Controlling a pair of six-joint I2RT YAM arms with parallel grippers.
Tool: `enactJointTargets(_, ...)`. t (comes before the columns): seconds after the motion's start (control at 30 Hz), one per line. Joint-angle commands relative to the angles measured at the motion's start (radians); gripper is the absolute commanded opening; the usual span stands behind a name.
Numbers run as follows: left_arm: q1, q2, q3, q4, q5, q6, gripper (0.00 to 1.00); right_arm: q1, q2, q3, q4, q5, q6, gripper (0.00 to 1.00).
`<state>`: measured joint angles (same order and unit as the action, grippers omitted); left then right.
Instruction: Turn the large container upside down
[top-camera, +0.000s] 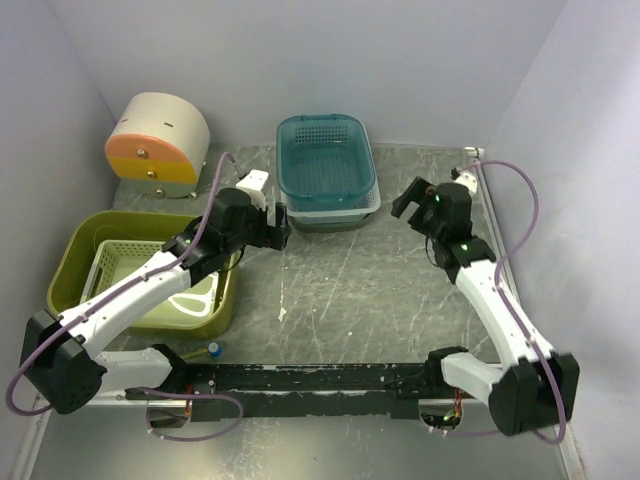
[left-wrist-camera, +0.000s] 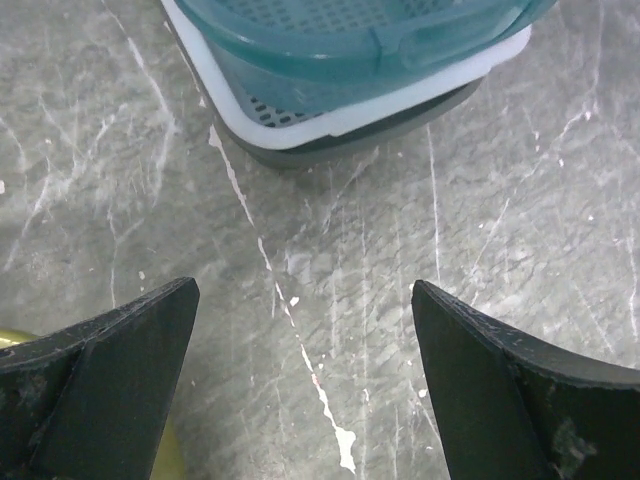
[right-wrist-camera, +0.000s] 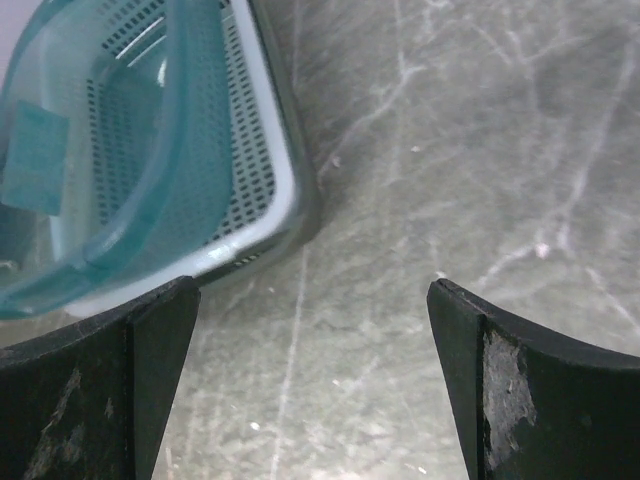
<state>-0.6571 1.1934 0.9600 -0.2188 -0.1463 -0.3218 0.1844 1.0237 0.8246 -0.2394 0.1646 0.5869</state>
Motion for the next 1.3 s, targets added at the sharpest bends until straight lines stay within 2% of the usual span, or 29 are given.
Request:
enactJointTargets(0.0, -0.01, 0.047, 0.061, -0.07, -0.054, -0.014, 1.0, 0.036, 0.199, 0.202, -0.014, -0.052, 0.081, 1.0)
enactJointTargets(0.2, -0.009, -0.03, 0.029, -0.059, -0.101, -0.02, 1.0, 0.168, 0.492, 0.532, -0.113, 0.091, 0.03, 1.0)
enactJointTargets(0.3, -0.009, -0.042, 0.041, -0.091, -0.107, -0.02, 1.0, 0.169, 0.671, 0.717, -0.194, 0.102, -0.005, 1.0)
enactJointTargets(0.47, -0.008, -0.057, 0.039, -0.113, -0.092, -0.02, 1.0, 0.168, 0.958, 1.051, -0.362, 0.153, -0.078, 0.86)
enactJointTargets(0.53, -0.009, -0.062, 0.038, -0.121, -0.086, -0.02, 1.0, 0.167, 1.046, 1.132, -0.42, 0.177, -0.094, 0.83)
enactJointTargets(0.7, -0.009, -0.063, 0.026, -0.129, -0.081, -0.02, 1.0, 0.16, 1.093, 1.161, -0.427, 0.16, -0.136, 0.69)
enactJointTargets(0.8, -0.008, -0.05, 0.027, -0.129, -0.076, -0.02, 1.0, 0.152, 1.108, 1.162, -0.439, 0.144, -0.141, 0.51)
enactJointTargets(0.93, -0.008, -0.041, 0.032, -0.134, -0.069, -0.02, 1.0, 0.149, 1.046, 1.105, -0.39, 0.134, -0.148, 0.29)
enactJointTargets(1.07, -0.009, -0.043, 0.025, -0.128, -0.075, -0.02, 1.0, 0.15, 0.956, 1.082, -0.355, 0.112, -0.172, 0.26)
enactJointTargets(1.1, -0.008, -0.042, 0.025, -0.129, -0.075, -0.02, 1.0, 0.151, 0.939, 1.083, -0.351, 0.106, -0.178, 0.22)
enactJointTargets(1.17, -0.008, -0.035, 0.027, -0.133, -0.082, -0.019, 1.0, 0.15, 0.913, 1.081, -0.345, 0.093, -0.191, 0.01)
enactJointTargets(1.27, -0.008, -0.026, 0.042, -0.148, -0.096, -0.014, 1.0, 0.15, 0.877, 1.079, -0.35, 0.089, -0.198, 0.0)
